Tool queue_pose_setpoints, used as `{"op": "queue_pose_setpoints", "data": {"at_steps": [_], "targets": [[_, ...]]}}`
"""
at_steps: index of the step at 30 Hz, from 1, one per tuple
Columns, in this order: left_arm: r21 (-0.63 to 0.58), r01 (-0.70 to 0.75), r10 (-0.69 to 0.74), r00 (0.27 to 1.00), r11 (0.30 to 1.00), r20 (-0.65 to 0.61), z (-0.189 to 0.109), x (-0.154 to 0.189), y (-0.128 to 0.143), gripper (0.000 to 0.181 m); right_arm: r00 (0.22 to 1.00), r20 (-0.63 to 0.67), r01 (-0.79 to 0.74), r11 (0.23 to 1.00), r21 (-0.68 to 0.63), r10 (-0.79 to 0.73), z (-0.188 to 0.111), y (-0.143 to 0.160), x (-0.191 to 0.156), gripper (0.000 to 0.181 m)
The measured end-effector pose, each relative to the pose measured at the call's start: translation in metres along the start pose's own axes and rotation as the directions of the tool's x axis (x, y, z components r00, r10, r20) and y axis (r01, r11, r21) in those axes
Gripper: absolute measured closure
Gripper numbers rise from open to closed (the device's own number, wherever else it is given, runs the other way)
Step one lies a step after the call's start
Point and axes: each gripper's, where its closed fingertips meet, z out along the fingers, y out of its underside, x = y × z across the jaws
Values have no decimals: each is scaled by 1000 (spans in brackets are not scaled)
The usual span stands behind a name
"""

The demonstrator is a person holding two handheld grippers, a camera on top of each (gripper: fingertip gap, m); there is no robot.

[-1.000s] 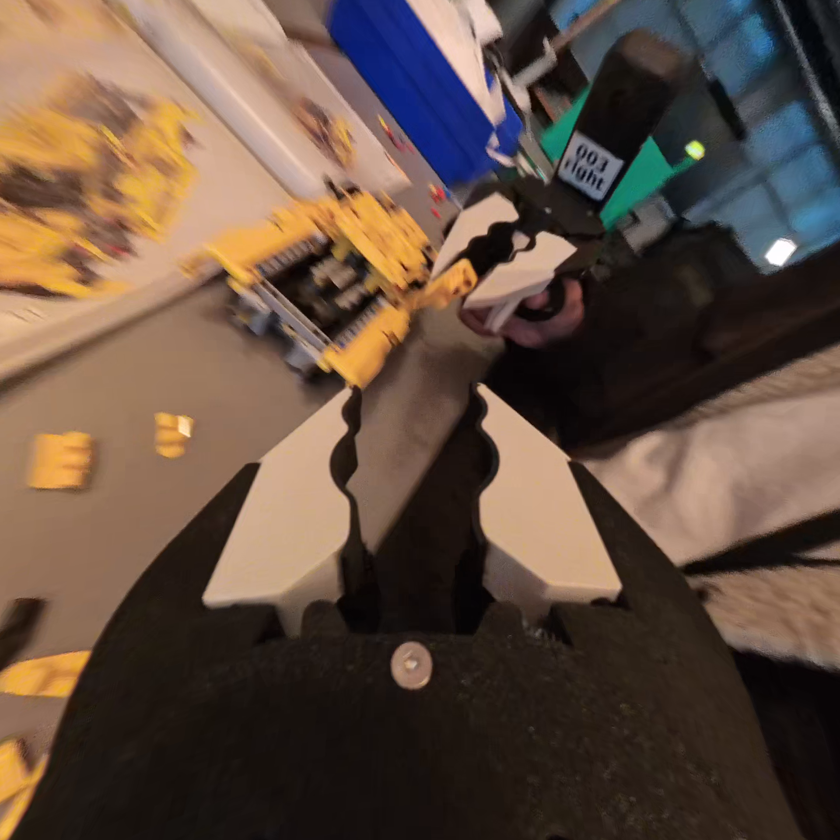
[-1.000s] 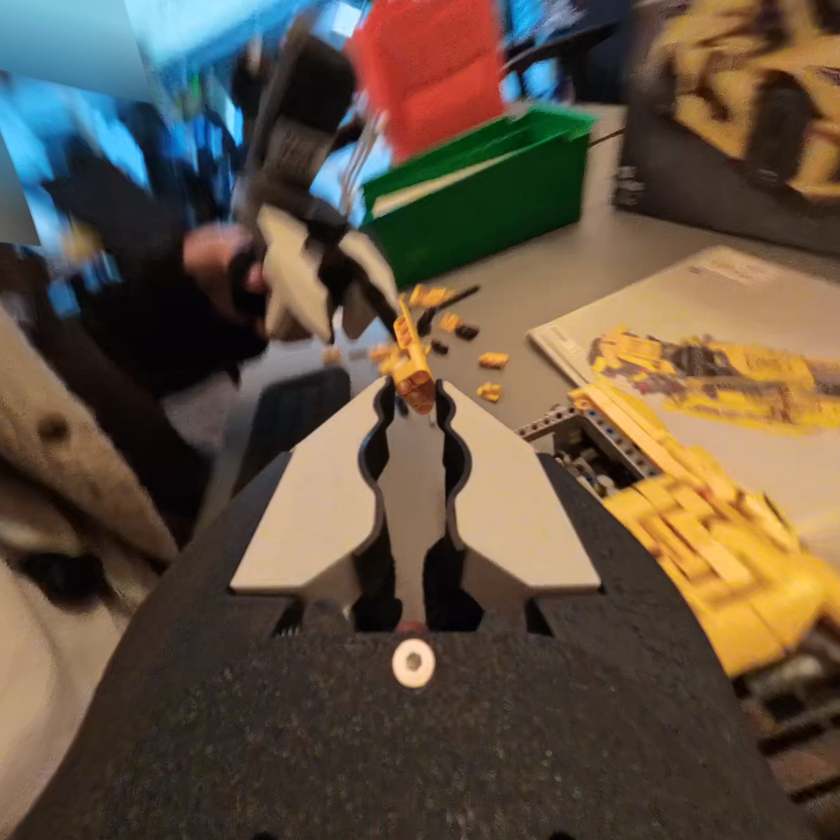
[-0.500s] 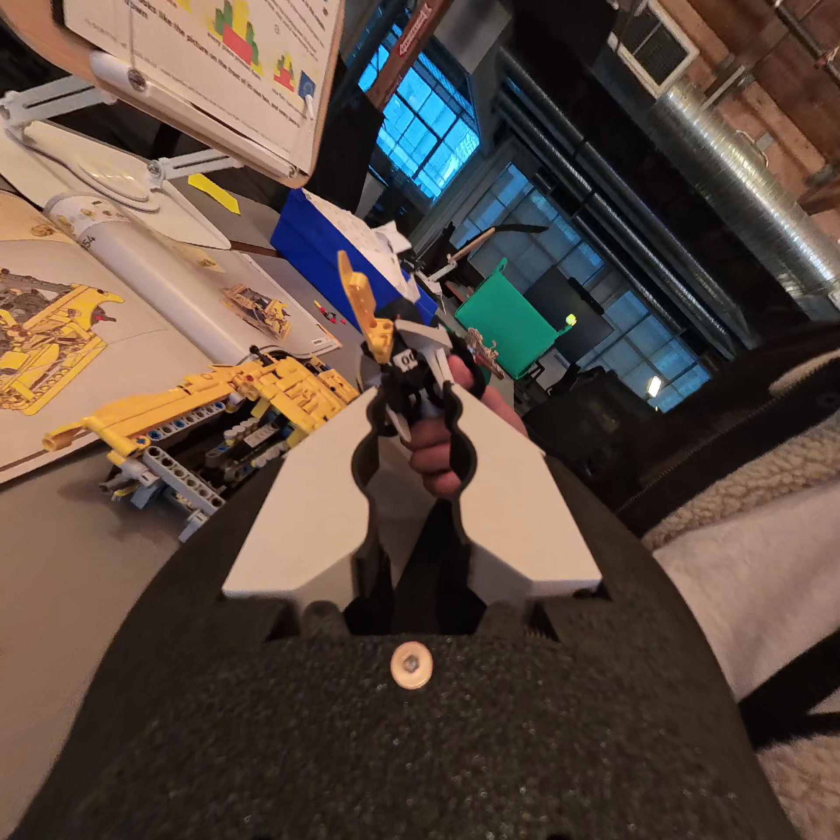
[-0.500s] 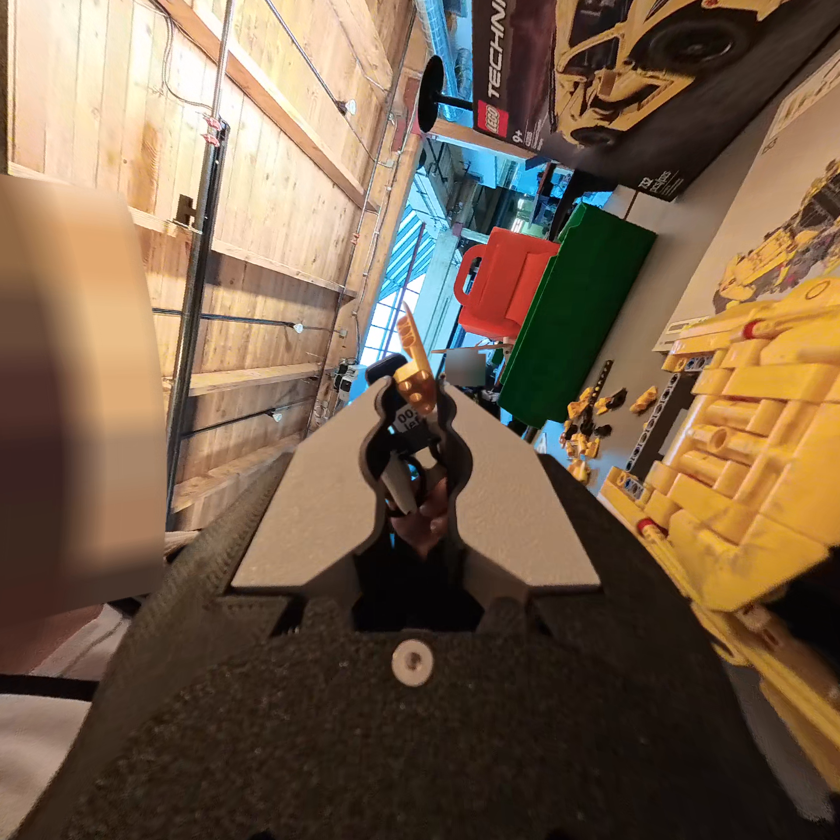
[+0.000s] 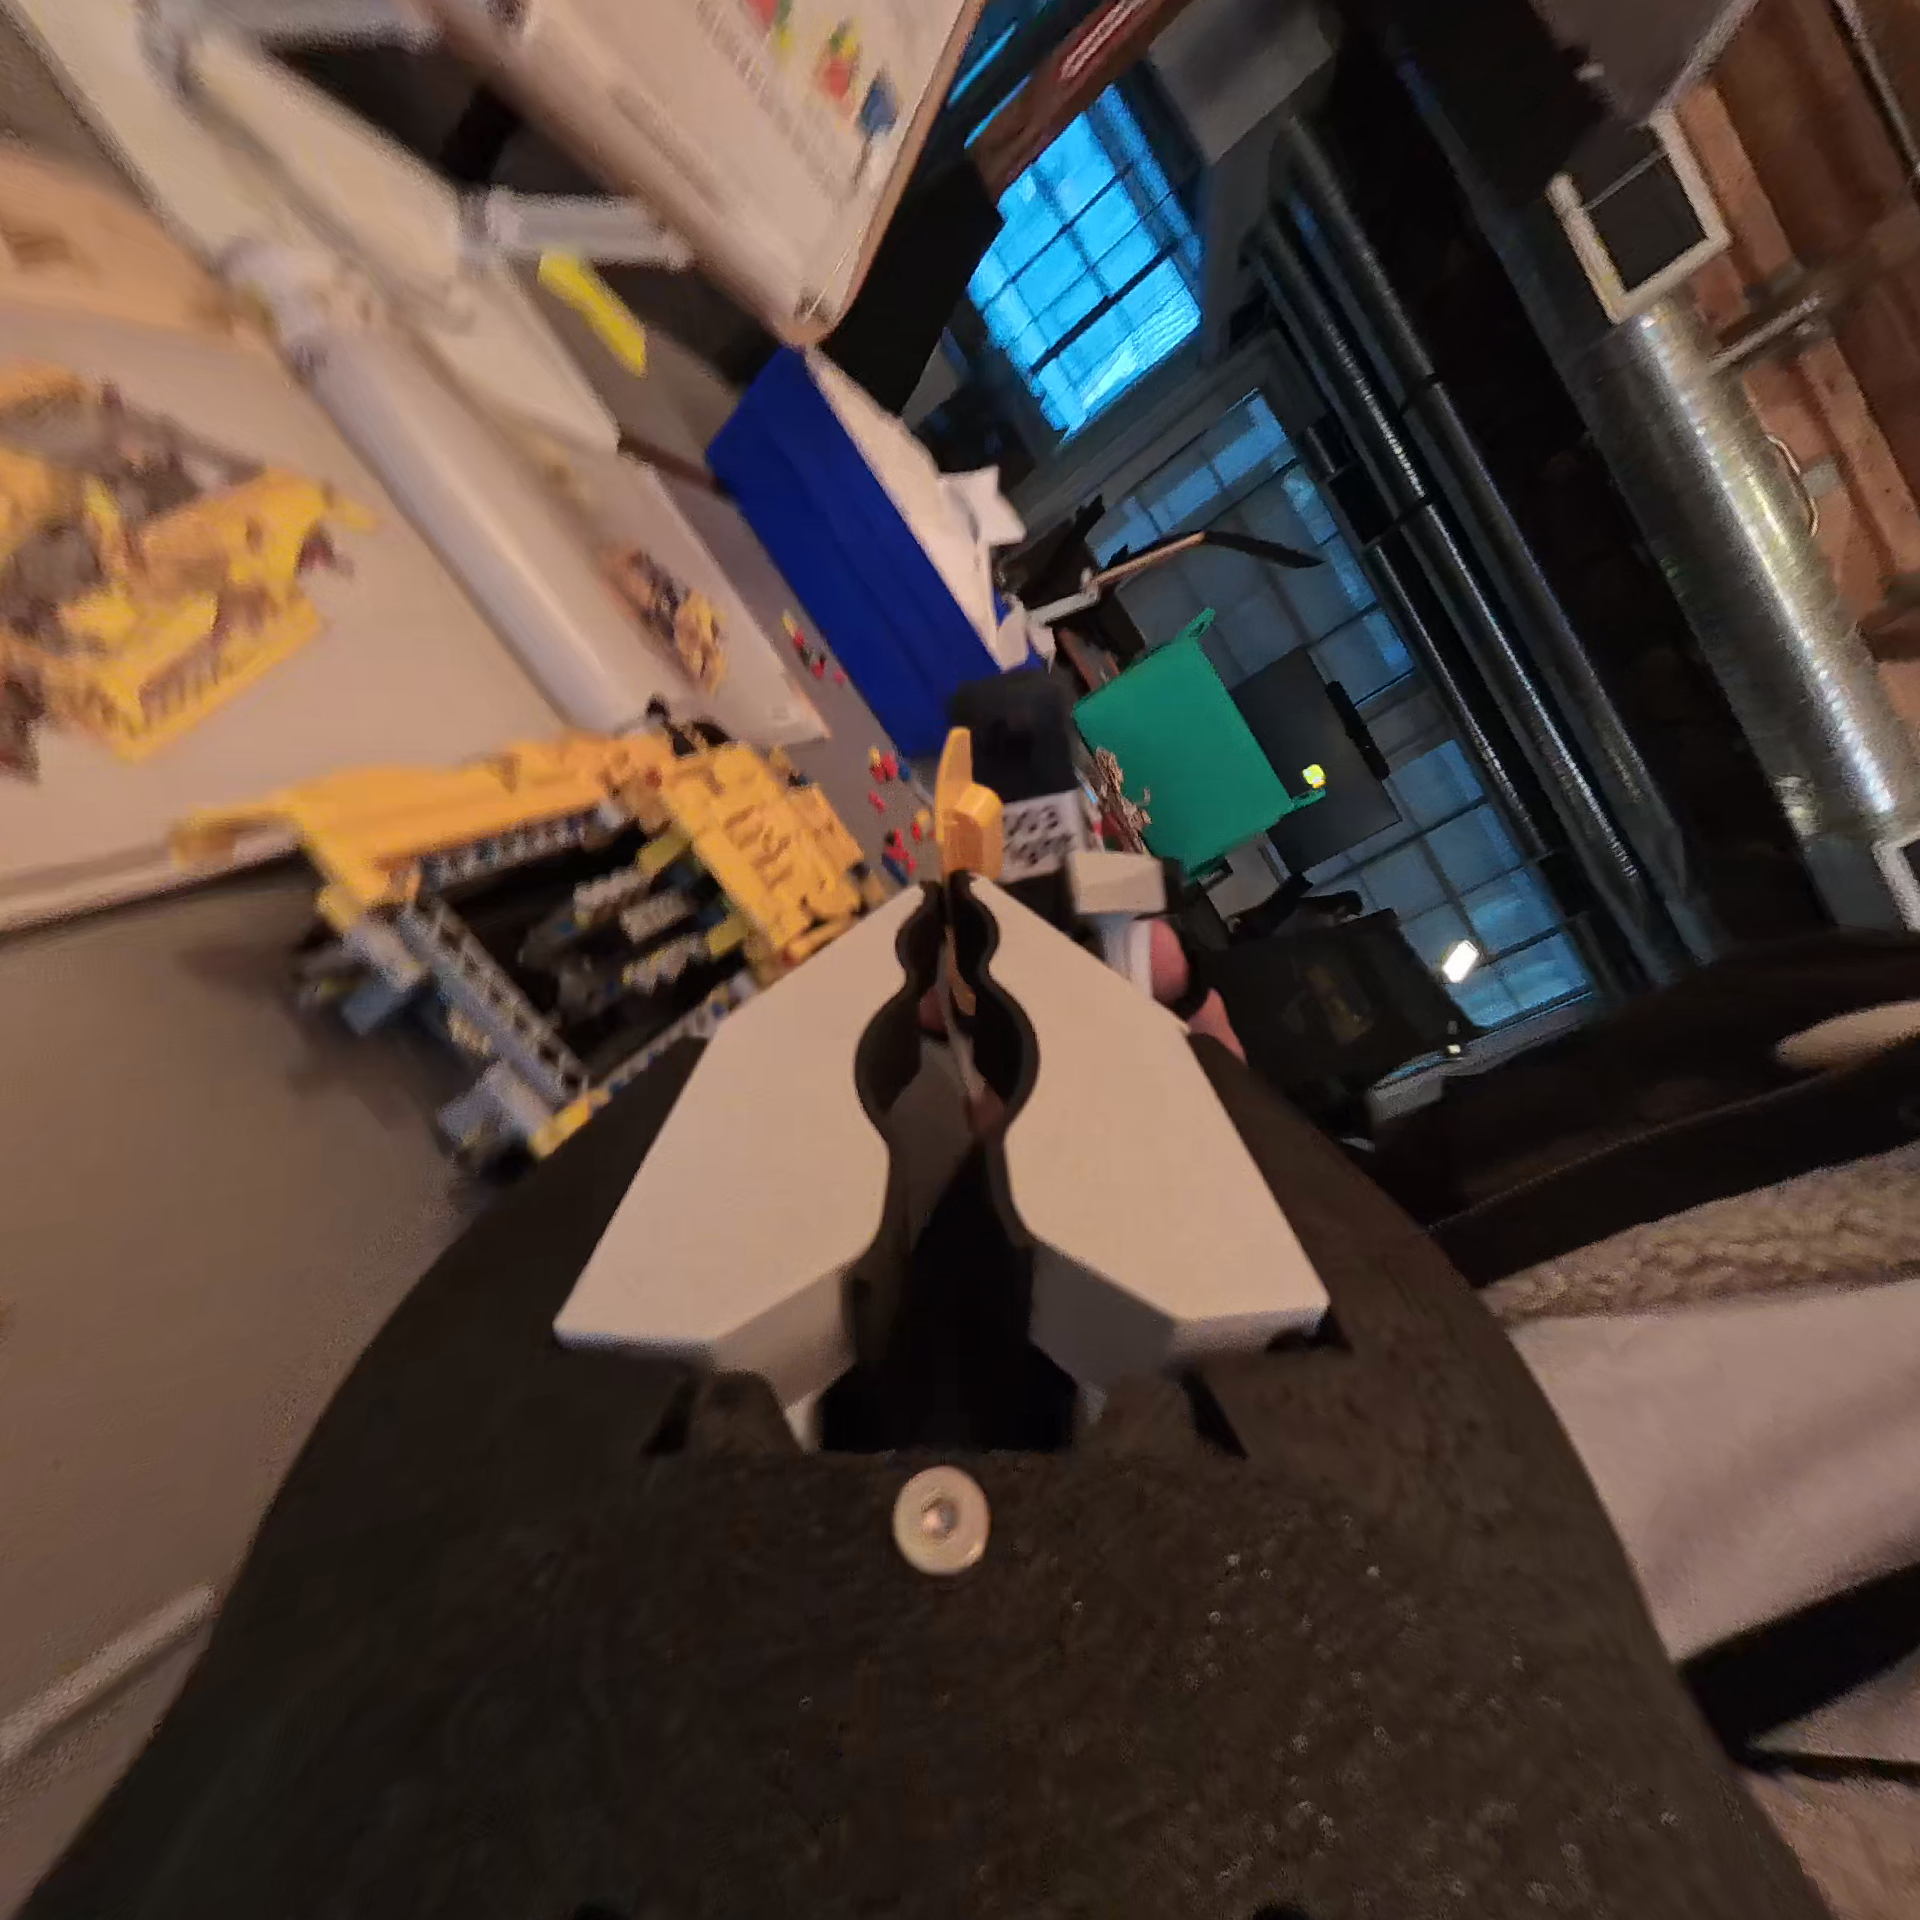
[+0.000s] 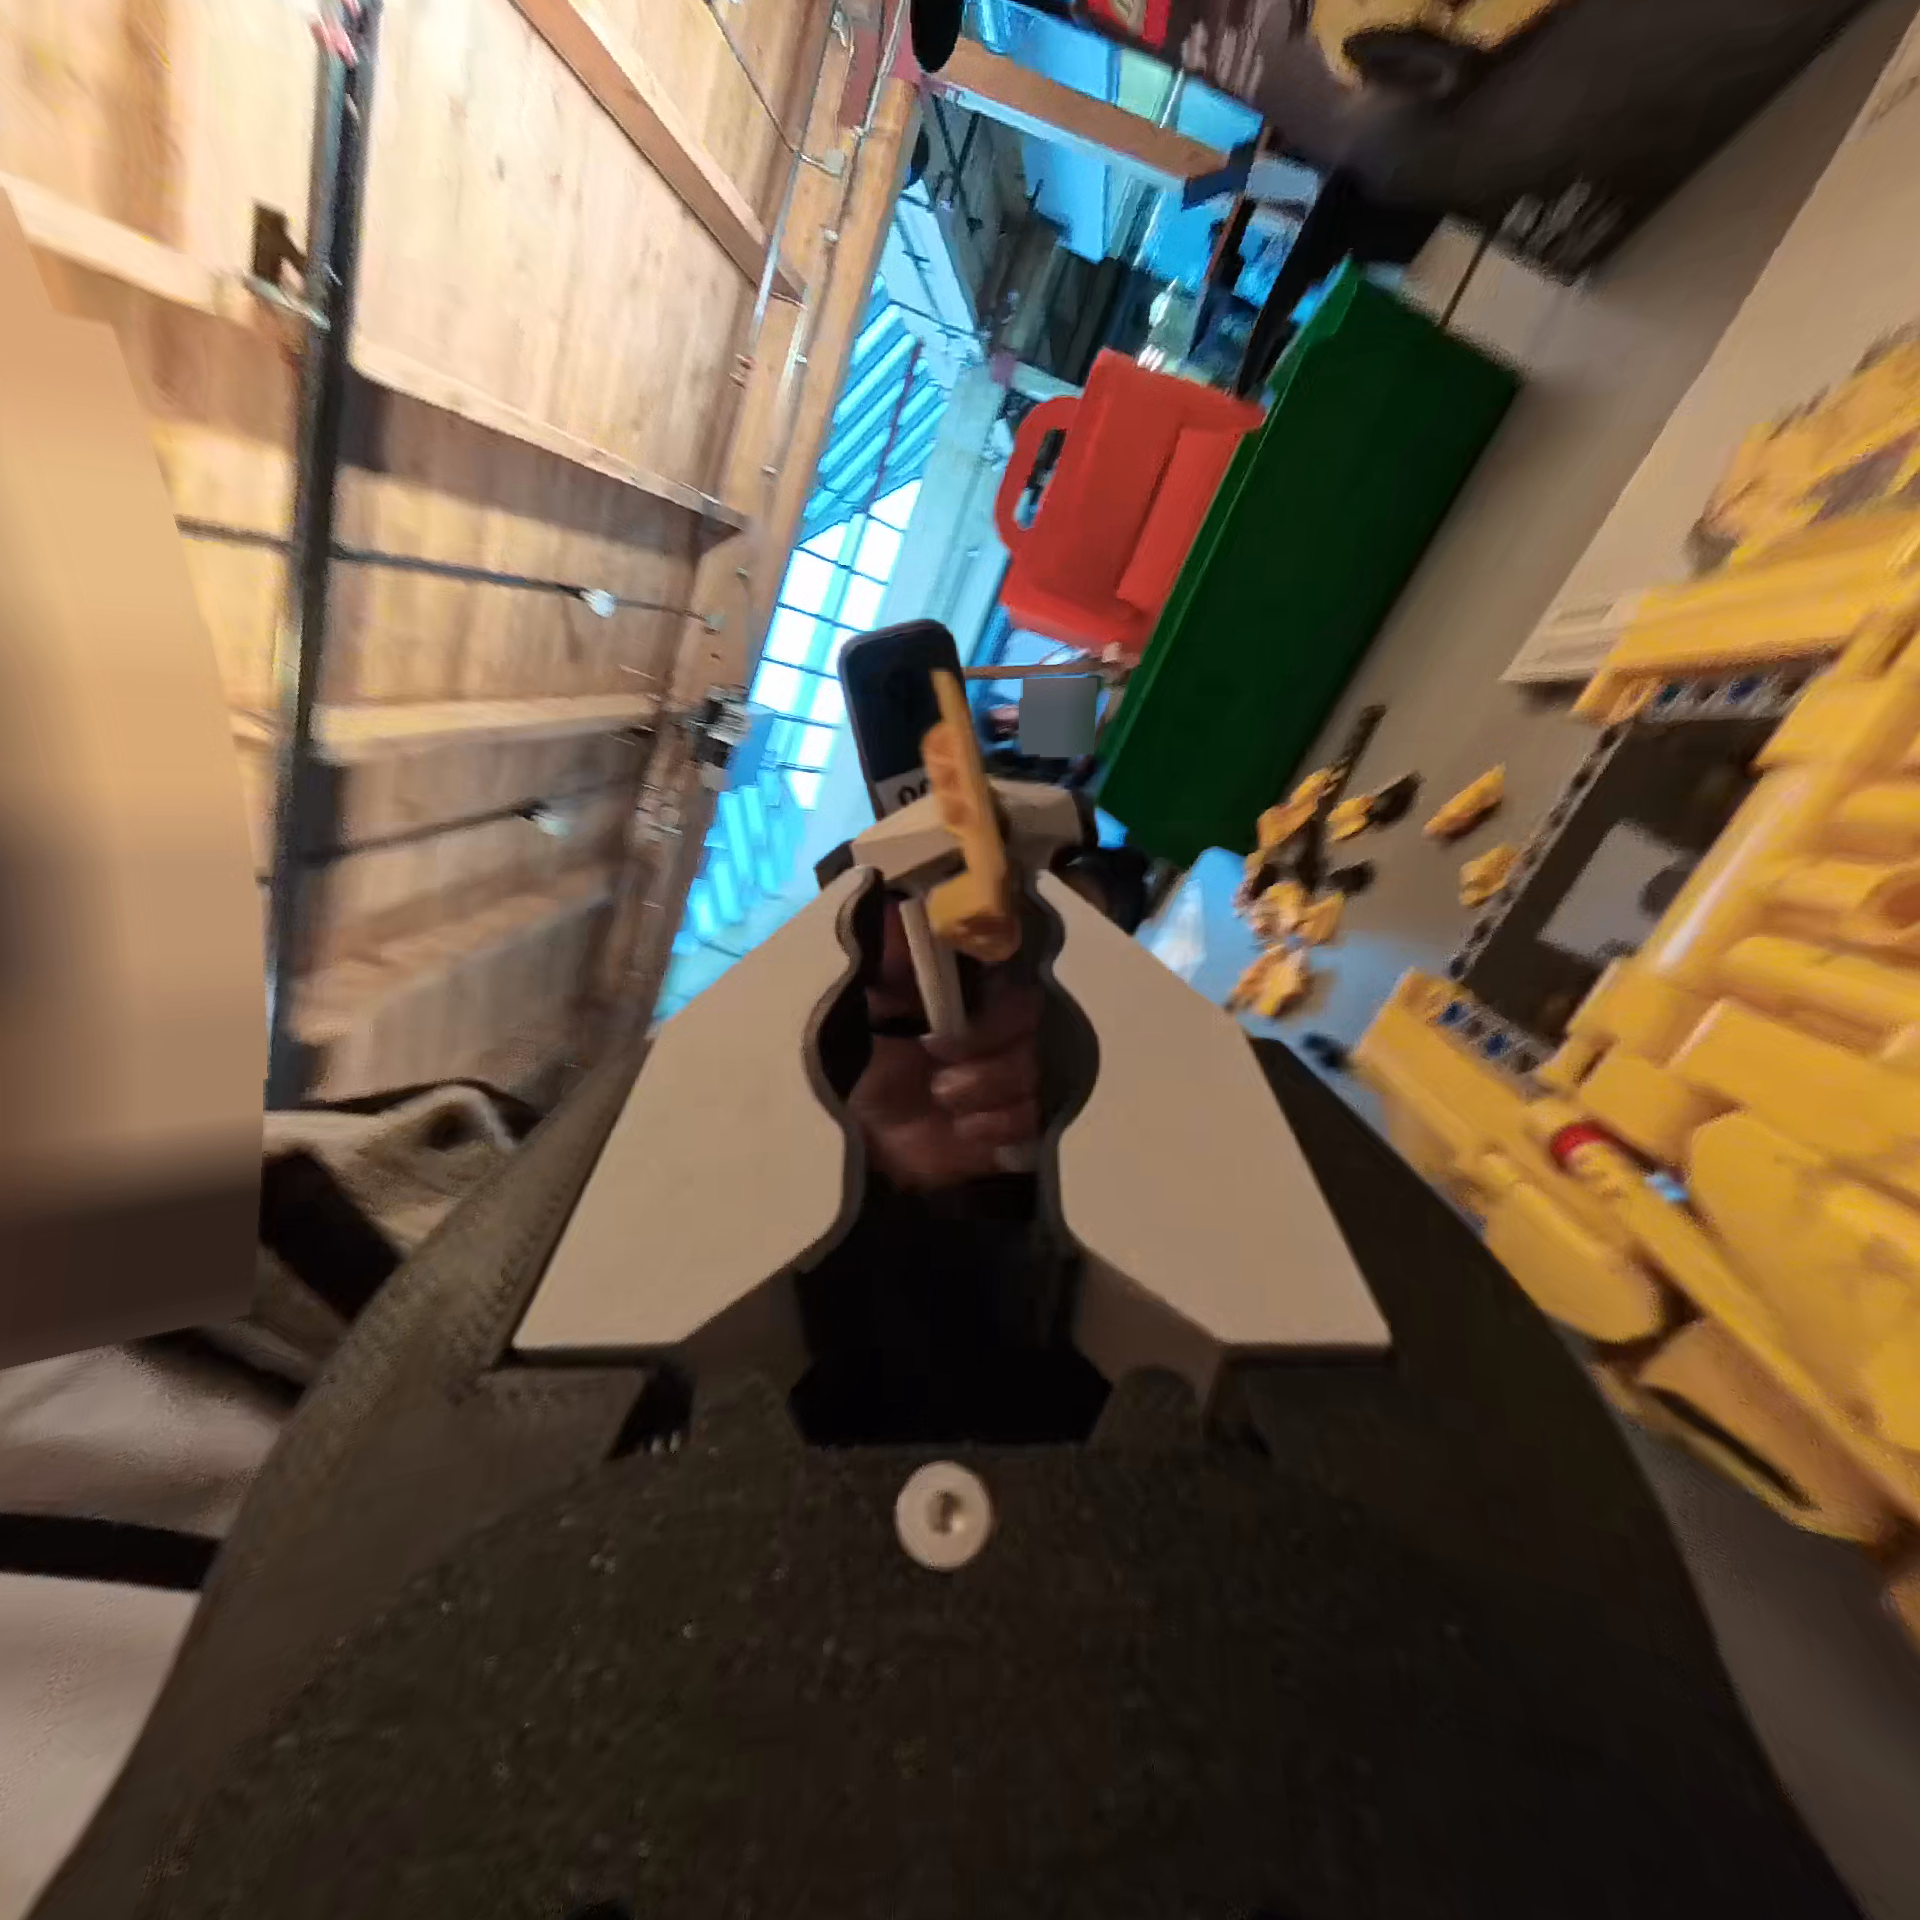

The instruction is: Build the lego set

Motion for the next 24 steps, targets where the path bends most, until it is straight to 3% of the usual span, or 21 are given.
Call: {"op": "queue_pose_setpoints", "data": {"at_steps": [3, 6, 8, 10, 11, 12, 14, 16, 19, 24], "targets": [[-39, 117, -114, 992, 992, 58, -9, -18, 10, 180, 928, -157, 326, 940, -98, -338, -10, -1, 10, 146], [-44, 160, -155, 983, 986, 99, -19, -29, 15, 180, 684, -265, 599, 731, -328, -680, -20, 2, 23, 148], [-46, 165, -159, 981, 985, 113, -28, -31, 17, 180, 611, -250, 655, 657, -375, -751, -20, 5, 22, 148], [-76, 136, -121, 977, 988, 175, -53, -35, 21, 180, 632, -199, 656, 654, -377, -749, -16, 15, 18, 147], [-98, 101, -72, 960, 990, 269, -81, -46, 23, 180, 650, -163, 651, 655, -385, -742, -15, 23, 16, 147], [-137, 69, -8, 913, 988, 407, -118, -63, 26, 180, 659, -127, 652, 647, -395, -742, -15, 32, 16, 147], [-202, 84, 71, 752, 976, 655, -203, -94, 34, 179, 632, -70, 685, 599, -414, -772, -18, 49, 22, 148], [-170, 142, 36, 653, 975, 756, -261, -104, 37, 180, 587, -38, 723, 544, -426, -809, -18, 62, 31, 153], [-182, 211, 27, 580, 960, 814, -301, -113, 46, 180, 589, 23, 716, 509, -478, -808, -14, 76, 34, 154], [-263, 329, 5, 616, 907, 788, -308, -127, 68, 180, 597, 1, 705, 524, -478, -803, -17, 73, 40, 153]]}}
